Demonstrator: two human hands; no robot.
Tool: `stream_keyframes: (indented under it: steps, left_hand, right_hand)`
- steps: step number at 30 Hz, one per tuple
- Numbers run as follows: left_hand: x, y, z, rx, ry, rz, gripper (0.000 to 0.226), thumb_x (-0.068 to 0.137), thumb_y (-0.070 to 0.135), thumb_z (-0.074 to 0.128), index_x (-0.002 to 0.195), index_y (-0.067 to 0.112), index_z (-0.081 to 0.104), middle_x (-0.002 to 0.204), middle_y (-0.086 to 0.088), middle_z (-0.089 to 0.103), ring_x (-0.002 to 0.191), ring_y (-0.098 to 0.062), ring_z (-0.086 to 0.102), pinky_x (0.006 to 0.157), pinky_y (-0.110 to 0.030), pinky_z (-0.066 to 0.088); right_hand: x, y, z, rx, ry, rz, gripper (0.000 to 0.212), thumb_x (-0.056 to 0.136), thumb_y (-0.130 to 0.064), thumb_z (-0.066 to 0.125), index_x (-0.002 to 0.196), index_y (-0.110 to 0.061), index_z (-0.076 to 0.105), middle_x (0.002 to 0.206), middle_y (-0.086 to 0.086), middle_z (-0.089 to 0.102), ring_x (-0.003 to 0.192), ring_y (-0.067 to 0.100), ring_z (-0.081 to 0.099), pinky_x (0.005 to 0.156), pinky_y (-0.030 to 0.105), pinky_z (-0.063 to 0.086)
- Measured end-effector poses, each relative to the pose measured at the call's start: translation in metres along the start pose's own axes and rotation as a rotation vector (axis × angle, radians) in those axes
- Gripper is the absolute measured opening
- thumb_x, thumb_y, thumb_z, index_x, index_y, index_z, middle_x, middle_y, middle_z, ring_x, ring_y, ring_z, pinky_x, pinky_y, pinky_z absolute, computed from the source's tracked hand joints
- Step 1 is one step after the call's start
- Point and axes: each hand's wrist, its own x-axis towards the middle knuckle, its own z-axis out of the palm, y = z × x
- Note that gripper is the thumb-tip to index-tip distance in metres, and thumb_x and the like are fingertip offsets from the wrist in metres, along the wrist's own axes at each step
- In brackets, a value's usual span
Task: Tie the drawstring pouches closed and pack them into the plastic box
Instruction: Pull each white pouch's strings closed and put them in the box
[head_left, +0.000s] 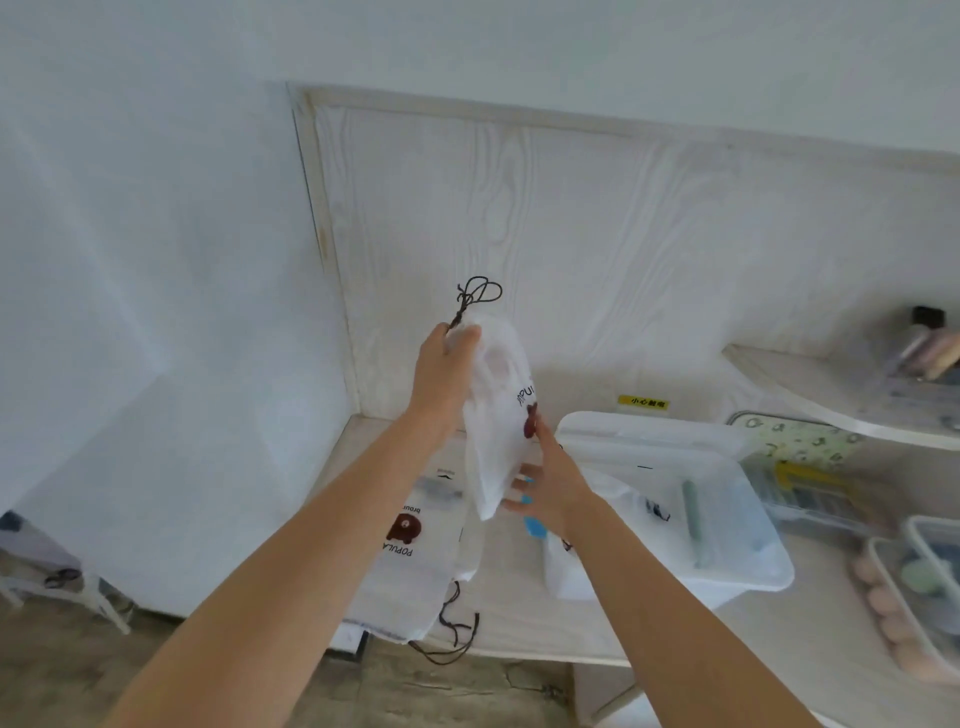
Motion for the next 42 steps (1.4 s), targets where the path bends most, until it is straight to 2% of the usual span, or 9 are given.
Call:
stream_keyframes:
  steps: [6, 12, 16, 20, 25, 29, 31, 35, 42]
  left_hand:
    - [-0.015, 0.009, 0.068, -0.336, 0.012, -0.179, 0.017, 0.09, 0.02, 0.053, 0.075, 0.012, 0.052, 0.07, -0.004, 0.052, 0.065, -0.018, 0.052, 0.064, -0.028, 0.043]
    - [-0.03, -0.001, 0.125, -0.446, 0.016, -0.271, 0.012, 0.091, 0.023, 0.051, 0.083, 0.015, 0.055, 0.076, -0.004, 0.056, 0.068, -0.018, 0.056, 0.064, -0.029, 0.046]
    - [-0.037, -0.033, 0.148, -0.143, 0.221, -0.158, 0.015, 0.09, 0.022, 0.048, 0.077, 0.014, 0.045, 0.071, 0.0, 0.045, 0.07, -0.021, 0.044, 0.057, -0.027, 0.038]
    - [-0.056, -0.076, 0.152, 0.159, 0.28, -0.163, 0.02, 0.091, 0.015, 0.046, 0.109, 0.007, 0.042, 0.089, -0.007, 0.052, 0.081, -0.024, 0.047, 0.066, -0.027, 0.031]
    - [-0.068, -0.126, 0.147, 0.86, 0.161, 0.136, 0.066, 0.074, -0.014, 0.048, 0.132, 0.019, 0.04, 0.122, -0.015, 0.037, 0.1, -0.027, 0.042, 0.077, -0.026, 0.034]
    - [-0.07, -0.138, 0.149, 1.435, -0.009, 0.513, 0.05, 0.062, -0.011, 0.056, 0.1, 0.019, 0.069, 0.112, -0.011, 0.055, 0.097, -0.032, 0.054, 0.074, -0.035, 0.045]
    - [-0.067, -0.14, 0.154, 1.524, -0.254, 0.404, 0.039, 0.076, -0.009, 0.052, 0.108, 0.01, 0.064, 0.115, -0.011, 0.05, 0.108, -0.029, 0.047, 0.083, -0.033, 0.042]
    - [-0.058, -0.147, 0.172, 1.644, -0.389, 0.183, 0.038, 0.089, 0.0, 0.047, 0.126, 0.008, 0.047, 0.119, -0.013, 0.052, 0.115, -0.027, 0.048, 0.093, -0.031, 0.042]
    - [-0.036, -0.173, 0.188, 1.505, -0.619, -0.099, 0.032, 0.096, 0.017, 0.036, 0.126, 0.015, 0.048, 0.122, -0.009, 0.058, 0.112, -0.03, 0.054, 0.089, -0.038, 0.048]
  right_hand:
    - [-0.015, -0.018, -0.062, 0.197, -0.061, 0.004, 0.059, 0.085, -0.07, 0.036, 0.114, -0.022, 0.053, 0.125, 0.009, 0.053, 0.118, 0.03, 0.05, 0.1, 0.059, 0.032]
    - [-0.014, -0.021, -0.129, 0.284, 0.076, -0.185, 0.036, 0.093, -0.041, 0.051, 0.128, -0.034, 0.049, 0.121, 0.001, 0.06, 0.108, 0.022, 0.058, 0.093, 0.039, 0.047]
    - [-0.022, -0.024, -0.171, -0.052, 0.408, -0.341, 0.039, 0.094, -0.011, 0.049, 0.127, -0.033, 0.051, 0.103, 0.009, 0.063, 0.087, 0.021, 0.058, 0.085, 0.035, 0.048]
    - [-0.013, -0.022, -0.203, -0.621, 0.683, -0.36, 0.042, 0.096, -0.008, 0.043, 0.131, -0.028, 0.053, 0.105, 0.014, 0.056, 0.089, 0.025, 0.053, 0.087, 0.03, 0.044]
    - [-0.01, -0.019, -0.224, -1.113, 0.54, -0.275, 0.05, 0.093, -0.002, 0.036, 0.137, -0.023, 0.042, 0.131, 0.026, 0.037, 0.121, 0.037, 0.039, 0.099, 0.039, 0.035]
    - [-0.002, -0.013, -0.214, -1.42, 0.625, -0.182, 0.039, 0.095, -0.002, 0.037, 0.132, -0.014, 0.039, 0.131, 0.02, 0.029, 0.115, 0.035, 0.04, 0.093, 0.037, 0.04]
    - [0.002, -0.009, -0.208, -1.432, 0.625, -0.16, 0.031, 0.097, -0.017, 0.039, 0.127, -0.006, 0.041, 0.13, 0.018, 0.032, 0.117, 0.033, 0.039, 0.095, 0.037, 0.039]
    - [0.015, -0.002, -0.206, -1.367, 0.558, -0.123, 0.075, 0.092, -0.057, 0.037, 0.136, 0.003, 0.029, 0.139, 0.015, 0.026, 0.124, 0.032, 0.034, 0.099, 0.041, 0.036]
    - [0.031, -0.001, -0.208, -1.412, 0.436, 0.016, 0.1, 0.085, -0.064, 0.046, 0.147, 0.0, 0.0, 0.155, 0.013, -0.001, 0.131, 0.035, 0.03, 0.106, 0.043, 0.031]
